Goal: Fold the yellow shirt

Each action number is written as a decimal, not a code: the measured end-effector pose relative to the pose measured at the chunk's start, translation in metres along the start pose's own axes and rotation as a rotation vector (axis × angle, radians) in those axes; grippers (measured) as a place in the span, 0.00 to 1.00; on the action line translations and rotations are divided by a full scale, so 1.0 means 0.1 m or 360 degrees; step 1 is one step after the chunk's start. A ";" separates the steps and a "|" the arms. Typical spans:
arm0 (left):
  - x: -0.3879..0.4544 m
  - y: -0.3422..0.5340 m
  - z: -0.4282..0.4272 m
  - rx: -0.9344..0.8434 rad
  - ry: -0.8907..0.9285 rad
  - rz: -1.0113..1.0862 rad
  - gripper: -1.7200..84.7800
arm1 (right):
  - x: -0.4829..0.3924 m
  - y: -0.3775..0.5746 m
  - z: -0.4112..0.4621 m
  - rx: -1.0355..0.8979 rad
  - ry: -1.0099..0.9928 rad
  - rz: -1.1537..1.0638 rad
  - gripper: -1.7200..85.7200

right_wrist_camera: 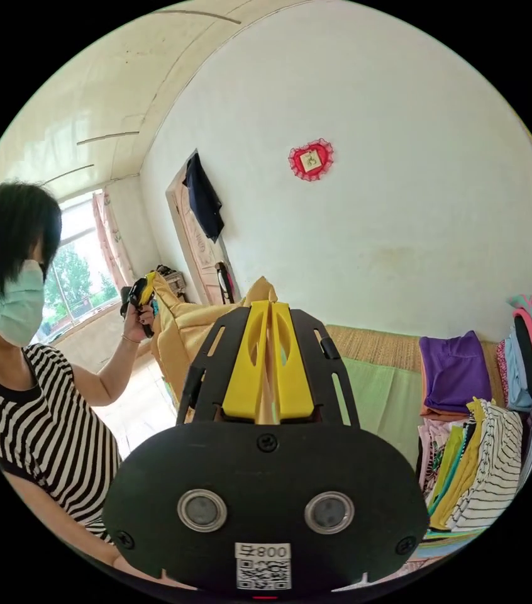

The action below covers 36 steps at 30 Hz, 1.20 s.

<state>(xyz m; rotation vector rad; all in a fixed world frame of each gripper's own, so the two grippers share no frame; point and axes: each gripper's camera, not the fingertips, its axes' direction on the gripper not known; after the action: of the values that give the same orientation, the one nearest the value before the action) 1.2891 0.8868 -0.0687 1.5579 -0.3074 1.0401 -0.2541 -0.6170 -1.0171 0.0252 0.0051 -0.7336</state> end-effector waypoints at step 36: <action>-3.97 2.23 1.51 -0.1588 -0.1395 -0.0922 0.06 | 2.26 -0.39 5.85 -0.1561 0.0750 0.0271 0.05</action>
<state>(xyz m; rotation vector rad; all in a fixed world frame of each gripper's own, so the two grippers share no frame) 0.9750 0.5518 -0.2075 0.9574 -0.7676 -0.3177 -0.1147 -0.8122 -0.4365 -0.7299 0.8004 -0.4799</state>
